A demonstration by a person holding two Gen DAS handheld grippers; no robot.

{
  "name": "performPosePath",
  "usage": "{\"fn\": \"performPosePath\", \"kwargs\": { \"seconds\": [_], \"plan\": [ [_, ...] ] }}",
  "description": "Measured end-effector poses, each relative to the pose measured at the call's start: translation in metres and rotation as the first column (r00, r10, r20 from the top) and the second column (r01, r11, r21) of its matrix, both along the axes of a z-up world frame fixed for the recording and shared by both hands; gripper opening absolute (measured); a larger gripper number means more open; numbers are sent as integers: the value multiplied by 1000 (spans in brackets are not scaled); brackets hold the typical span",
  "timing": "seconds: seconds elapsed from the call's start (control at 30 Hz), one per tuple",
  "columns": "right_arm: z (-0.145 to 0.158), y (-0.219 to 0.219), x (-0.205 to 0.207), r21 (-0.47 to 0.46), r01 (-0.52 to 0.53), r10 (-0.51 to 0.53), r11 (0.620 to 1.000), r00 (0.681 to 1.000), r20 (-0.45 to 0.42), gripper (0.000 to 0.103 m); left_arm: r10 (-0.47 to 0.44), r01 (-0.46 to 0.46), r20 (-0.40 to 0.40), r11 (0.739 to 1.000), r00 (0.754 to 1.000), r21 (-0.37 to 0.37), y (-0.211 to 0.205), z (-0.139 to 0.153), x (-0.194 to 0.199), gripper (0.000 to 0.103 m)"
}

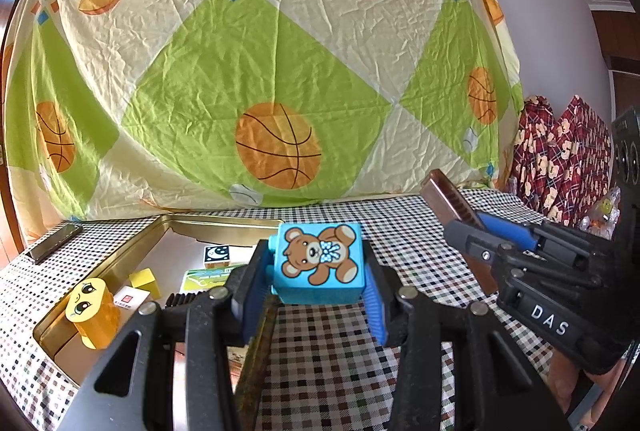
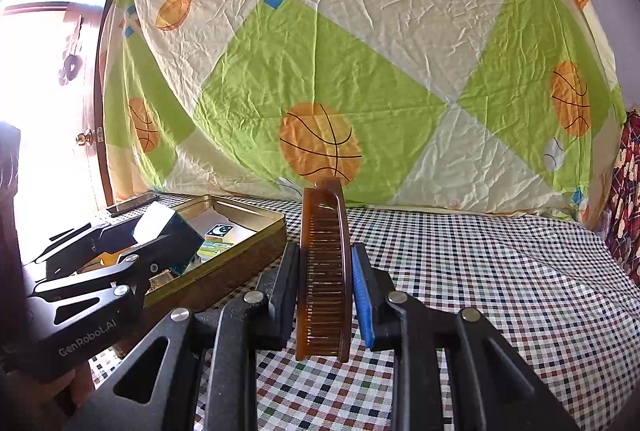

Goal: Organize rigid objects
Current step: 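Carry the blue block over the tin with left tool while right tool carries the comb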

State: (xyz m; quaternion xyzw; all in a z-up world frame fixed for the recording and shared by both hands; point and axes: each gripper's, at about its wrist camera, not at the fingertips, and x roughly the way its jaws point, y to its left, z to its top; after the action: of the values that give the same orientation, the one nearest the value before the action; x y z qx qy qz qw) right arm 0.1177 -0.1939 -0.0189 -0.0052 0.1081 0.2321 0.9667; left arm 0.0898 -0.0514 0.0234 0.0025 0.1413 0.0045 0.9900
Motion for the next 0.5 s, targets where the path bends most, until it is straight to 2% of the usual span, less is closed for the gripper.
{"fn": "performPosePath", "kwargs": {
  "seconds": [0.5],
  "plan": [
    [0, 24, -3, 0, -48, 48, 999, 999, -14, 28, 25, -24, 18, 999, 1000, -29, 21, 2, -12, 42]
  ]
}}
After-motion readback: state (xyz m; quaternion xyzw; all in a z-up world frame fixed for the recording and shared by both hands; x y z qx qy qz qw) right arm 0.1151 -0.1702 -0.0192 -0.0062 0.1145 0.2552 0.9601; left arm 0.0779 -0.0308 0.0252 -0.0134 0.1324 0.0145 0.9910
